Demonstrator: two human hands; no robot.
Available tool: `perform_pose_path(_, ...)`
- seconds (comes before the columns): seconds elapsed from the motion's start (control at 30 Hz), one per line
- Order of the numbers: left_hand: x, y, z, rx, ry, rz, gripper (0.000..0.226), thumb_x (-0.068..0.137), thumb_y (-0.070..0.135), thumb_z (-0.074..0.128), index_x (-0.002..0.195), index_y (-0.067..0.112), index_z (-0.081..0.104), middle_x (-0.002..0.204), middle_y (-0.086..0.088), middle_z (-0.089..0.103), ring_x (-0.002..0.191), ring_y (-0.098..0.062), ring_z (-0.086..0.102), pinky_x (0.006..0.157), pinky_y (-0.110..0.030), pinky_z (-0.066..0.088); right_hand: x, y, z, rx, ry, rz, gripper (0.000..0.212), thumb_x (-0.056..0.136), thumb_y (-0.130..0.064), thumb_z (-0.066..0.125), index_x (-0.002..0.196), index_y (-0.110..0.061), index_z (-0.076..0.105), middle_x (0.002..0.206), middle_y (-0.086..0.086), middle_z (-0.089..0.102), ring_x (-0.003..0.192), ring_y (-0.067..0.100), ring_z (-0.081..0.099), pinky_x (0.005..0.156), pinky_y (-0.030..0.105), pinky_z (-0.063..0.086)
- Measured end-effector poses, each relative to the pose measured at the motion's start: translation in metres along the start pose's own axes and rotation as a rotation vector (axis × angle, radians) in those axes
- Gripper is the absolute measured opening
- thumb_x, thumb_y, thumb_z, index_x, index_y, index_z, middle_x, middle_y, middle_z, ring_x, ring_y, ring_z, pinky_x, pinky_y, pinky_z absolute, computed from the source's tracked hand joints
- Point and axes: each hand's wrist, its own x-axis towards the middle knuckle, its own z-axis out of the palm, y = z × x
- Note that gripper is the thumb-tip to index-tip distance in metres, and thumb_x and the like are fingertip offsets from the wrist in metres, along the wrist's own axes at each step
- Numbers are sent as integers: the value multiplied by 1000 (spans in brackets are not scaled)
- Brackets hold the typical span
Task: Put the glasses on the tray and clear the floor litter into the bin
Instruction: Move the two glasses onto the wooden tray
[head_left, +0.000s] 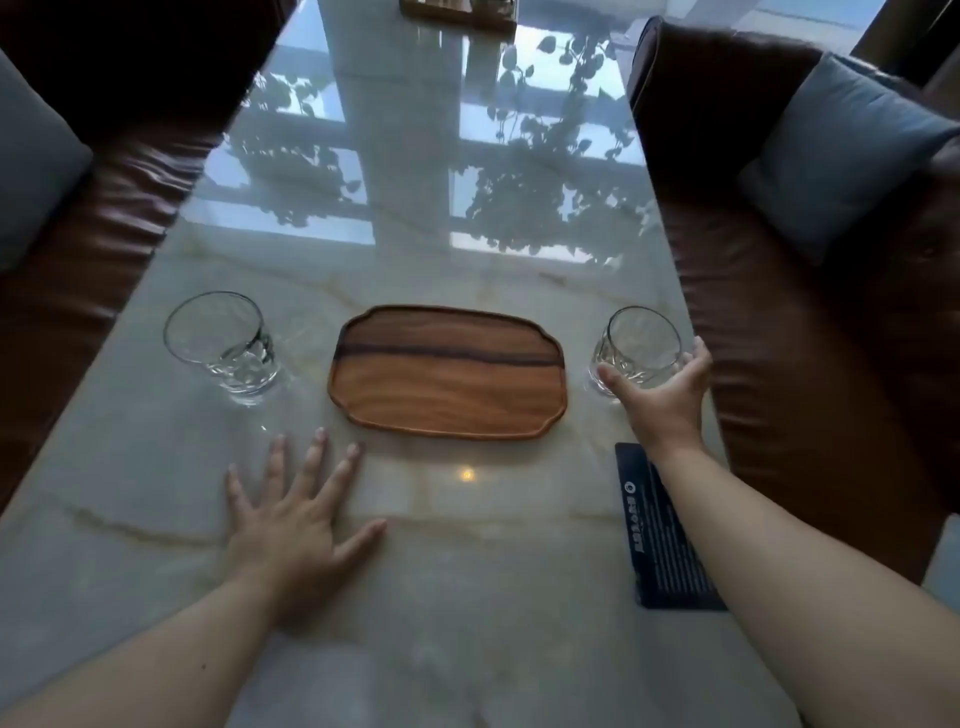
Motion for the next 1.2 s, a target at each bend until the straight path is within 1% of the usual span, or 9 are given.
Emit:
perform_pose_path(0.13, 1, -1, 0, 27, 67, 11, 84, 71, 85, 14, 144, 46, 2, 159, 4, 7, 144, -27, -7, 106, -66, 1, 13, 3, 7, 47, 13, 7, 110, 61, -40, 87, 142, -14, 19, 144, 13, 33, 132, 22, 35, 103, 26, 30)
perform_pose_path(0.27, 1, 0, 0, 7, 69, 15, 84, 72, 85, 17, 145, 44, 7, 159, 3, 11, 145, -28, -3, 106, -67, 3, 19, -2, 12, 97, 20, 0, 87, 59, -36, 88, 126, -17, 36, 118, 3, 55, 109, 20, 57, 87, 25, 42)
perform_pose_path(0.4, 1, 0, -2, 8, 72, 23, 84, 72, 84, 19, 145, 42, 13, 158, 2, 16, 145, -30, 3, 106, -67, 5, 13, -13, 15, 135, -47, -38, 86, 60, -41, 86, 128, -22, 36, 119, 0, 55, 105, 13, 57, 80, 18, 43)
perform_pose_path(0.47, 0, 0, -2, 5, 75, 22, 84, 72, 83, 20, 145, 41, 16, 157, 1, 19, 144, -30, 5, 106, -68, 7, 4, -23, 19, 144, -132, -88, 86, 62, -41, 86, 129, -25, 35, 121, -1, 54, 107, 11, 55, 84, 19, 44)
perform_pose_path(0.53, 0, 0, -2, 5, 72, 23, 84, 72, 84, 20, 145, 41, 15, 157, 2, 19, 144, -30, 5, 106, -68, 7, -6, -34, 28, 170, -220, -131, 83, 63, -36, 87, 127, -26, 35, 122, 0, 52, 108, 7, 55, 86, 17, 45)
perform_pose_path(0.63, 0, -1, 0, 7, 78, 24, 84, 72, 84, 19, 145, 42, 15, 157, 2, 18, 144, -30, 6, 106, -68, 8, -21, -46, 47, 230, -288, -183, 79, 63, -23, 89, 123, -24, 37, 118, -2, 52, 100, -5, 59, 77, 8, 48)
perform_pose_path(0.7, 1, -1, 0, 6, 80, 24, 85, 72, 85, 19, 145, 42, 14, 158, 2, 18, 144, -30, 5, 106, -68, 7, -29, -53, 58, 232, -312, -197, 80, 62, -23, 89, 124, -24, 38, 117, -3, 53, 98, -5, 61, 82, 16, 52)
perform_pose_path(0.83, 2, -2, 1, 12, 85, 19, 85, 71, 85, 17, 145, 42, 14, 158, 3, 17, 144, -30, 5, 106, -67, 6, -40, -58, 76, 222, -383, -179, 86, 58, -31, 90, 126, -25, 38, 122, -1, 53, 107, 19, 63, 96, 44, 51)
perform_pose_path(1.2, 3, -4, 5, -16, 120, 22, 84, 71, 86, 17, 144, 44, 14, 158, 4, 17, 145, -30, 5, 107, -67, 4, -51, -61, 85, 142, -416, -125, 102, 56, -44, 89, 136, -19, 31, 134, 3, 51, 118, 15, 55, 103, 45, 45)
